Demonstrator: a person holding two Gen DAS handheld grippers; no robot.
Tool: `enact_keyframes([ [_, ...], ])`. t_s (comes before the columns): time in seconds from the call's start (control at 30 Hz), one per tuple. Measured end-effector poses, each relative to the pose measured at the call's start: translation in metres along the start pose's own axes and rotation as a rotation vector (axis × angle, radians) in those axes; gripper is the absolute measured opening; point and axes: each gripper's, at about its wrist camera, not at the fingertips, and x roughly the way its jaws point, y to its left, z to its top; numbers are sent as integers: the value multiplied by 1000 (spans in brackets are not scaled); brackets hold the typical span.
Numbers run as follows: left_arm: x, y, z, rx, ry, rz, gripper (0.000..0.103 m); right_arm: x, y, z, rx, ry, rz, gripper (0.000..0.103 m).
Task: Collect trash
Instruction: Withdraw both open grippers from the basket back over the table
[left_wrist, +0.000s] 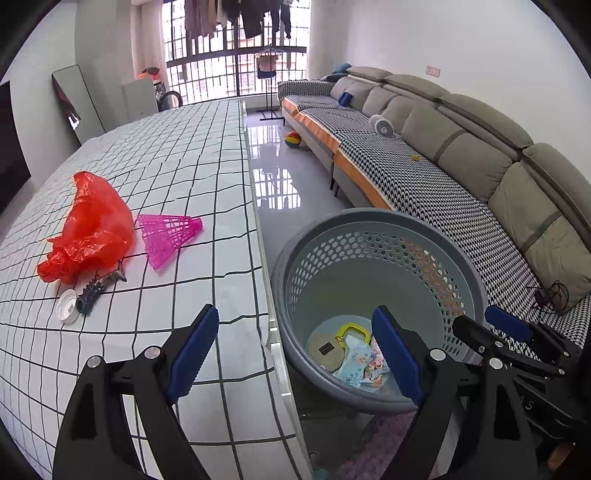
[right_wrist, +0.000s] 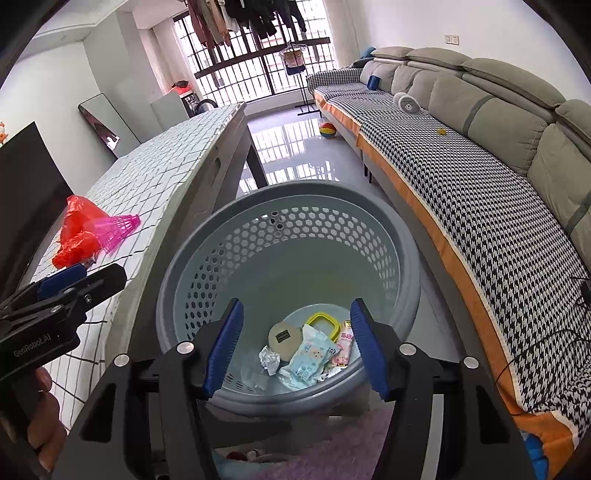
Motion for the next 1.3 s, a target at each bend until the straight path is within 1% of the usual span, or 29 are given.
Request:
enact_keyframes([
  [0.07, -6, 5, -1, -7, -8, 11, 84, -2, 5, 0, -8, -4, 6, 59],
  [0.17, -14, 15, -4, -29, -23, 24, 89, -6, 14, -2, -23, -10, 20, 59],
  [0.27, -23, 24, -6, -44, -38, 53, 90, -11, 26, -3, -43, -20, 33, 63],
  [0.37, -32, 35, -10, -62, -53, 85, 94, -14, 39, -3, -69, -29, 42, 65],
  [0.4, -35, 39, -11, -69, -59, 94, 94, -15, 42, -3, -79, -34, 41, 67],
  [0.63, -51, 75, -20, -131, -80, 143, 95, -17, 76, -2, -133, -49, 63, 67],
  [0.8, -58, 101, -24, -159, -92, 185, 95, -11, 98, 2, -167, -41, 93, 67],
  [0.97, -57, 132, -27, -198, -72, 222, 95, 2, 121, 14, -185, -26, 123, 67],
  [1.13, -56, 163, -26, -241, -63, 254, 95, 12, 150, 28, -232, -21, 150, 67],
  [1.3, -56, 190, -24, -275, -57, 298, 95, 30, 172, 40, -255, 8, 181, 67],
])
